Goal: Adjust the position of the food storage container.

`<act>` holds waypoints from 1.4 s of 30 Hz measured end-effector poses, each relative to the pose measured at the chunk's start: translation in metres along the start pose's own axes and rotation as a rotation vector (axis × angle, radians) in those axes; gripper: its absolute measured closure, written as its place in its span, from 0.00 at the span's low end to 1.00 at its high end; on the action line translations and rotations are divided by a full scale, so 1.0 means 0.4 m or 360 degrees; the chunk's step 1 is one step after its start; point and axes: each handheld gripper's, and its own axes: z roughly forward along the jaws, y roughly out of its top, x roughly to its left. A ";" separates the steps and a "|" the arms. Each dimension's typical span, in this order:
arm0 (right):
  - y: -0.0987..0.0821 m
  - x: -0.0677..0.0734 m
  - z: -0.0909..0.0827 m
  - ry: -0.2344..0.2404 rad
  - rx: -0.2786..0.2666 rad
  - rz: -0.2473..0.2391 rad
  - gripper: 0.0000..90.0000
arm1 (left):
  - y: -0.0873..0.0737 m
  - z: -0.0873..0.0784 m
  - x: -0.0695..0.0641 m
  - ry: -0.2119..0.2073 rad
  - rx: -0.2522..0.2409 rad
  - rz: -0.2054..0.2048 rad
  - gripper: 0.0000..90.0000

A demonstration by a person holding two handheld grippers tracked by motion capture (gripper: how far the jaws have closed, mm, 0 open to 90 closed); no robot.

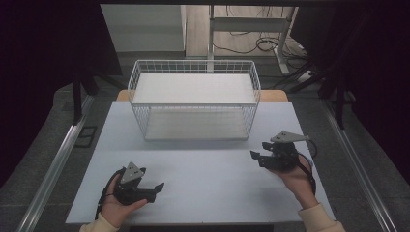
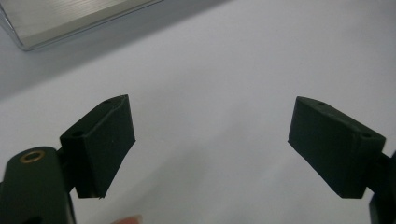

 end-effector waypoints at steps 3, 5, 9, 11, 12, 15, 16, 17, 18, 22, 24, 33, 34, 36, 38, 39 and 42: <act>0.011 -0.016 -0.003 0.0003 0.0020 0.0004 0.51 | 0.000 0.000 0.000 -0.0002 0.0002 0.0001 0.16; 0.021 -0.030 -0.007 -0.0008 0.0035 0.0004 0.55 | 0.000 0.000 0.000 -0.0002 0.0002 0.0001 0.16; 0.040 -0.071 -0.011 -0.0040 0.0082 0.0015 0.63 | 0.000 0.000 0.000 -0.0004 0.0004 0.0005 0.16; 0.045 -0.088 -0.009 -0.0046 0.0108 0.0022 0.65 | 0.000 0.000 0.000 -0.0007 0.0001 0.0002 0.16; 0.047 -0.096 -0.008 -0.0045 0.0117 0.0026 0.66 | 0.000 0.000 0.001 -0.0010 0.0000 -0.0001 0.16; 0.050 -0.111 -0.005 -0.0050 0.0135 0.0032 0.69 | 0.000 0.001 0.002 -0.0012 0.0000 -0.0005 0.16; 0.054 -0.126 -0.003 -0.0054 0.0160 0.0043 0.73 | 0.000 0.002 0.003 -0.0014 0.0004 -0.0005 0.16; 0.054 -0.126 -0.003 -0.0054 0.0160 0.0043 0.73 | 0.000 0.002 0.003 -0.0014 0.0004 -0.0005 0.16; 0.056 -0.139 -0.001 -0.0069 0.0180 0.0046 0.76 | -0.001 0.002 0.002 -0.0014 0.0006 0.0000 0.16; 0.060 -0.178 0.002 -0.0120 0.0220 0.0067 0.81 | 0.000 0.002 0.001 -0.0017 0.0005 0.0002 0.16; 0.063 -0.199 0.003 -0.0148 0.0243 0.0084 0.82 | 0.000 0.002 0.001 -0.0019 0.0005 -0.0001 0.16; 0.070 -0.286 0.008 -0.0237 0.0350 0.0152 0.96 | -0.001 0.006 0.002 -0.0020 0.0016 -0.0002 0.16; 0.069 -0.294 0.010 -0.0240 0.0370 0.0155 0.98 | -0.001 0.006 0.003 -0.0020 0.0016 -0.0003 0.16; 0.066 -0.305 0.015 -0.0263 0.0411 0.0135 0.99 | -0.001 0.006 0.003 -0.0019 0.0017 -0.0005 0.16; 0.061 -0.316 0.022 -0.0282 0.0460 0.0129 1.00 | -0.001 0.005 0.003 -0.0018 0.0014 -0.0007 0.16; 0.058 -0.321 0.026 -0.0291 0.0481 0.0122 1.00 | -0.001 0.005 0.003 -0.0018 0.0013 -0.0006 0.16; 0.050 -0.331 0.031 -0.0331 0.0533 0.0106 1.00 | -0.001 0.004 0.003 -0.0019 0.0013 -0.0004 0.16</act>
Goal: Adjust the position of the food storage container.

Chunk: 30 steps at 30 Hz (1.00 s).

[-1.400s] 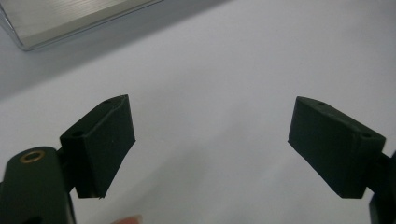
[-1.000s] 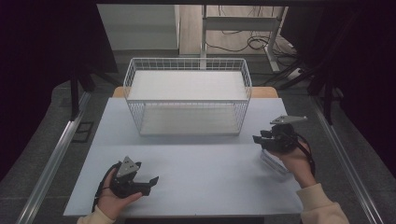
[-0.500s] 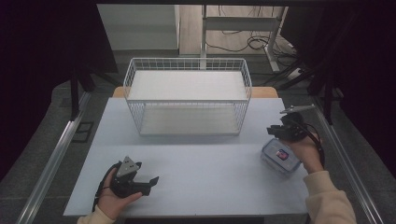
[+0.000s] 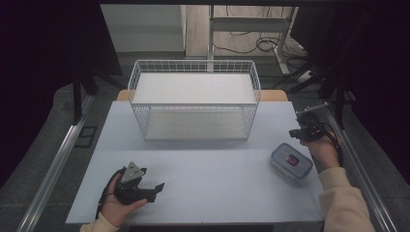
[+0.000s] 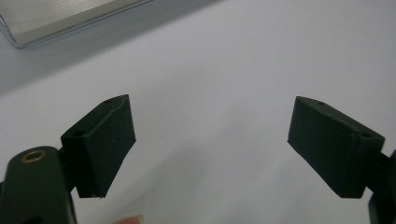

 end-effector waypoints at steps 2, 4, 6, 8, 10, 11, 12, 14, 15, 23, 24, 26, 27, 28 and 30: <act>-0.009 -0.016 0.015 -0.0035 0.0066 0.0001 1.00 | 0.000 -0.001 0.001 0.0001 0.0000 0.0002 0.16; -0.015 -0.022 0.024 -0.0052 0.0116 -0.0018 1.00 | 0.000 -0.001 0.001 0.0001 0.0000 0.0002 0.16; -0.020 -0.025 0.033 -0.0055 0.0150 -0.0035 1.00 | 0.000 -0.003 0.002 0.0004 -0.0003 0.0002 0.16; -0.024 -0.024 0.042 -0.0061 0.0193 -0.0067 1.00 | 0.001 -0.005 0.003 0.0006 0.0000 0.0010 0.16; -0.025 -0.020 0.049 -0.0063 0.0218 -0.0094 1.00 | 0.001 -0.005 0.003 0.0005 0.0000 0.0010 0.16; -0.025 -0.018 0.052 -0.0065 0.0224 -0.0107 1.00 | 0.001 -0.004 0.003 0.0006 0.0003 0.0011 0.16; -0.024 -0.015 0.055 -0.0065 0.0232 -0.0119 1.00 | 0.001 -0.004 0.003 0.0006 0.0003 0.0011 0.16; -0.022 -0.008 0.063 -0.0054 0.0248 -0.0143 1.00 | 0.000 -0.003 0.003 0.0005 0.0009 0.0013 0.16; -0.021 -0.005 0.067 -0.0053 0.0258 -0.0162 1.00 | -0.001 -0.002 0.002 0.0003 0.0013 0.0018 0.16; -0.017 0.021 0.088 -0.0012 0.0285 -0.0226 1.00 | -0.001 -0.005 0.003 0.0005 0.0001 0.0023 0.16; -0.016 0.027 0.087 0.0008 0.0286 -0.0242 1.00 | -0.001 -0.004 0.003 0.0004 0.0004 0.0024 0.16; -0.015 0.045 0.088 0.0026 0.0285 -0.0280 1.00 | -0.001 -0.002 0.002 0.0002 0.0012 0.0031 0.16; -0.014 0.056 0.087 0.0041 0.0285 -0.0301 1.00 | -0.002 -0.001 0.001 0.0002 0.0011 0.0029 0.16; -0.014 0.068 0.087 0.0056 0.0283 -0.0327 1.00 | -0.002 -0.001 0.000 0.0003 0.0009 0.0031 0.16; -0.013 0.095 0.087 0.0076 0.0287 -0.0388 1.00 | -0.001 -0.002 0.000 0.0004 0.0009 0.0032 0.16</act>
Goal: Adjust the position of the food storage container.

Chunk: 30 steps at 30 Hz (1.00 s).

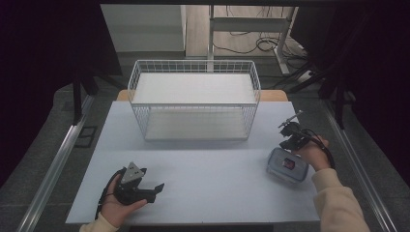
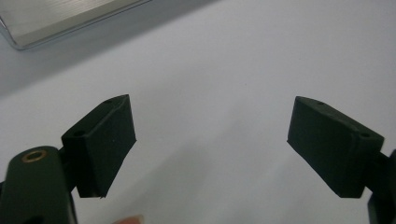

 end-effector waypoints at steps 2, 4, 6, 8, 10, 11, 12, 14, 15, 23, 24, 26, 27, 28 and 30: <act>0.008 0.027 0.001 0.0009 0.0016 -0.0072 1.00 | 0.000 0.000 0.000 0.0001 0.0001 0.0000 0.16; 0.014 0.055 0.003 0.0013 0.0037 -0.0139 1.00 | -0.001 0.001 0.001 -0.0001 0.0004 0.0000 0.16; 0.021 0.077 0.006 0.0014 0.0060 -0.0209 1.00 | -0.002 0.002 0.001 -0.0001 0.0010 0.0000 0.16; 0.026 0.090 0.009 0.0005 0.0079 -0.0245 1.00 | -0.002 0.002 0.002 -0.0001 0.0011 0.0002 0.16; 0.028 0.092 0.007 -0.0003 0.0083 -0.0254 1.00 | -0.002 0.001 0.002 -0.0001 0.0012 0.0002 0.16; 0.028 0.090 0.003 -0.0010 0.0068 -0.0248 1.00 | -0.002 0.001 0.002 0.0000 0.0012 0.0002 0.16; 0.026 0.086 -0.005 -0.0029 0.0051 -0.0232 1.00 | -0.002 0.001 0.002 0.0000 0.0012 0.0002 0.16; 0.017 0.070 -0.027 -0.0067 -0.0001 -0.0178 1.00 | -0.003 0.000 0.003 0.0001 0.0013 0.0004 0.16; 0.007 0.059 -0.040 -0.0089 -0.0034 -0.0133 1.00 | -0.003 0.000 0.003 0.0002 0.0011 0.0003 0.16; -0.148 -0.028 -0.093 -0.0235 -0.0044 0.0271 1.00 | -0.001 0.000 -0.002 0.0000 0.0015 0.0024 0.16; -0.148 -0.028 -0.093 -0.0235 -0.0044 0.0271 1.00 | -0.001 0.000 -0.002 0.0000 0.0015 0.0024 0.16; -0.189 -0.040 -0.095 -0.0244 -0.0029 0.0342 1.00 | 0.000 -0.001 -0.003 0.0004 0.0010 0.0024 0.16; -0.220 -0.045 -0.094 -0.0240 -0.0012 0.0390 1.00 | 0.000 -0.002 -0.003 0.0006 0.0008 0.0020 0.16; -0.235 -0.046 -0.091 -0.0233 -0.0001 0.0410 1.00 | 0.000 -0.002 -0.003 0.0006 0.0008 0.0020 0.16; -0.258 -0.043 -0.084 -0.0195 0.0011 0.0447 1.00 | 0.000 -0.001 -0.002 0.0011 0.0013 0.0019 0.16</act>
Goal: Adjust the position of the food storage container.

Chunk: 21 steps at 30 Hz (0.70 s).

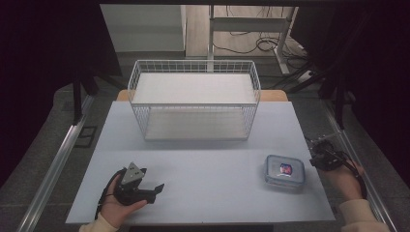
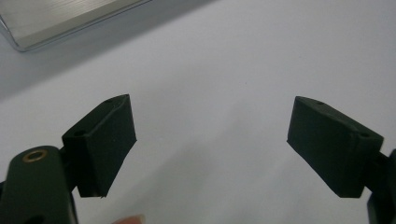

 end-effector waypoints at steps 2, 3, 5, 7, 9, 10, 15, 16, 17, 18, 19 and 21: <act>-0.015 0.005 0.007 0.0036 0.0003 0.0018 1.00 | 0.000 0.001 0.000 0.0001 0.0003 0.0000 0.16; -0.015 0.005 0.007 0.0036 0.0003 0.0018 1.00 | -0.001 0.002 0.000 0.0002 0.0004 0.0000 0.16; -0.022 0.024 0.013 0.0075 0.0006 0.0001 1.00 | -0.002 0.003 0.001 0.0005 0.0006 -0.0005 0.16; -0.023 0.032 0.014 0.0086 0.0005 -0.0013 1.00 | -0.002 0.003 0.002 0.0005 0.0007 -0.0004 0.16; -0.021 0.051 0.013 0.0078 0.0005 -0.0046 1.00 | -0.003 0.003 0.004 0.0008 0.0008 -0.0006 0.16; -0.020 0.054 0.012 0.0062 0.0008 -0.0056 1.00 | -0.003 0.004 0.004 0.0008 0.0009 -0.0007 0.16; -0.022 0.061 0.014 0.0115 0.0010 -0.0041 1.00 | -0.004 0.007 0.002 0.0005 0.0017 0.0000 0.16; -0.022 0.061 0.014 0.0115 0.0010 -0.0041 1.00 | -0.004 0.007 0.002 0.0005 0.0017 0.0000 0.16; -0.021 0.066 0.016 0.0124 0.0009 -0.0047 1.00 | -0.004 0.008 0.001 0.0004 0.0020 0.0001 0.16; -0.017 0.077 0.019 0.0149 -0.0003 -0.0057 1.00 | -0.004 0.010 0.000 0.0004 0.0025 0.0002 0.16; -0.013 0.083 0.020 0.0162 -0.0007 -0.0068 1.00 | -0.004 0.010 0.000 0.0004 0.0025 0.0002 0.16; -0.004 0.095 0.023 0.0173 -0.0012 -0.0087 1.00 | -0.005 0.013 -0.001 0.0003 0.0031 0.0001 0.16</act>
